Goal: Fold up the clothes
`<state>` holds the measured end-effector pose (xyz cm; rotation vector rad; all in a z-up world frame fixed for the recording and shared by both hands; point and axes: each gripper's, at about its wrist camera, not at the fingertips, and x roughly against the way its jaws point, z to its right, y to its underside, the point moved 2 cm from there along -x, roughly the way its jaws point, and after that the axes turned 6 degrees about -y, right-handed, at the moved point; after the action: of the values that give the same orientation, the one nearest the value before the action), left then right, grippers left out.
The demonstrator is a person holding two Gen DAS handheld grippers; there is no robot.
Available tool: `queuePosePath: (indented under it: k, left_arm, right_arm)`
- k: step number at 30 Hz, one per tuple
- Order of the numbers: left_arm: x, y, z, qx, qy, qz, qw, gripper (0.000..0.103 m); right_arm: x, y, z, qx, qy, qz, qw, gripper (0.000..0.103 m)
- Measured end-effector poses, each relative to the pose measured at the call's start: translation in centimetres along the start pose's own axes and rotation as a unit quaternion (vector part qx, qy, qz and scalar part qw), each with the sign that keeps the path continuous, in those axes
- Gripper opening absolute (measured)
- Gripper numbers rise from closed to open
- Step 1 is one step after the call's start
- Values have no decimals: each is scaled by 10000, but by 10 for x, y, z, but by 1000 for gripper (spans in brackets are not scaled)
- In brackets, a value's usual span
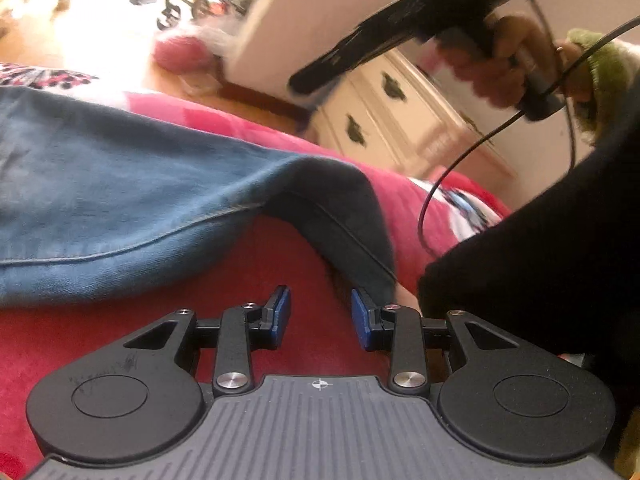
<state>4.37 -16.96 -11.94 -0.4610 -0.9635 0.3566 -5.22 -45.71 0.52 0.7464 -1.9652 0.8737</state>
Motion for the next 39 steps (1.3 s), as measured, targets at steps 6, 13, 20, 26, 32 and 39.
queuePosePath:
  k: [6,13,20,26,32,39]
  left_arm:
    - [-11,-10,13,52,191,-514,9985,33]
    - [-60,2,39,124,131,-389,9991,49]
    - [-75,-5,70,951,-60,-487,9943,49]
    - [-86,-7,80,1319,-259,-116,9909,49]
    - [-95,-14,93,1521,37,-38,9884,43]
    - [-112,-7,87,2234,753,-523,9704,44]
  right_arm:
    - [50,16,5,-649,57,-181,9977,25]
    - [14,44,72,-838,-681,139,9941,45]
    - [-13,72,127,-1146,-1672,468,9781,45]
    - [-9,95,136,-996,-2439,59,9647,46]
    - [-4,110,136,-698,-3165,-49,9460,45]
    - [39,100,122,-169,-3649,203,9307,46]
